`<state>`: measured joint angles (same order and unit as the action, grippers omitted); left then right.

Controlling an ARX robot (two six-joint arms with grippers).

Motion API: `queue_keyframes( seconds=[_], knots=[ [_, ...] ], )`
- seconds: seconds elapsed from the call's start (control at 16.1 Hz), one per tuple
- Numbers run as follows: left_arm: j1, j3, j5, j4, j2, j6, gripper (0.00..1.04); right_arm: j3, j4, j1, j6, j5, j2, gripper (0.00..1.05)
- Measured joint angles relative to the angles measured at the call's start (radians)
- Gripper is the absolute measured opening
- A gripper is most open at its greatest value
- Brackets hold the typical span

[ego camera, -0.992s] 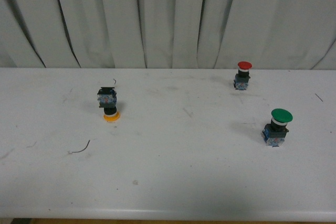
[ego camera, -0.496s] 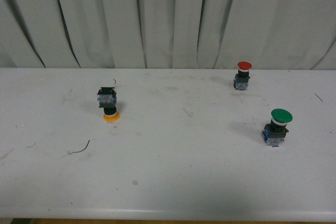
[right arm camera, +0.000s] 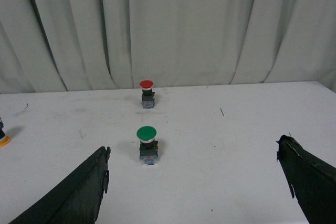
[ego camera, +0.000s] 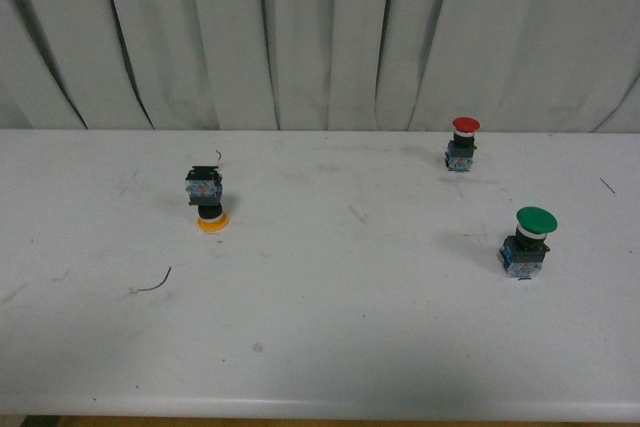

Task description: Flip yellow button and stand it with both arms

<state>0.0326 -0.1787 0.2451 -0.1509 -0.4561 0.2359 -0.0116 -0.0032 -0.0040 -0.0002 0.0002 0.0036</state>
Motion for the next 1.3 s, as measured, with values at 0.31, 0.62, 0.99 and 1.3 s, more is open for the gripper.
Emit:
queue_keyframes(
  seconds=[0.31, 0.62, 0.99, 1.3],
  knots=[
    [-0.021, -0.271, -0.116, -0.432, -0.664, -0.028, 0.98, 0.000, 0.000, 0.000, 0.000, 0.000, 0.000, 0.98],
    [-0.182, -0.688, -0.138, -0.353, -1.232, -0.087, 0.98, 0.000, 0.000, 0.000, 0.000, 0.000, 0.000, 0.98],
    [-0.233, -1.035, -0.192, -0.101, -1.585, -0.195, 0.98, 0.000, 0.000, 0.000, 0.000, 0.000, 0.000, 0.98],
    [-0.178, -1.158, -0.191, 0.070, -1.686, -0.164, 0.98, 0.000, 0.000, 0.000, 0.000, 0.000, 0.000, 0.98]
  ],
)
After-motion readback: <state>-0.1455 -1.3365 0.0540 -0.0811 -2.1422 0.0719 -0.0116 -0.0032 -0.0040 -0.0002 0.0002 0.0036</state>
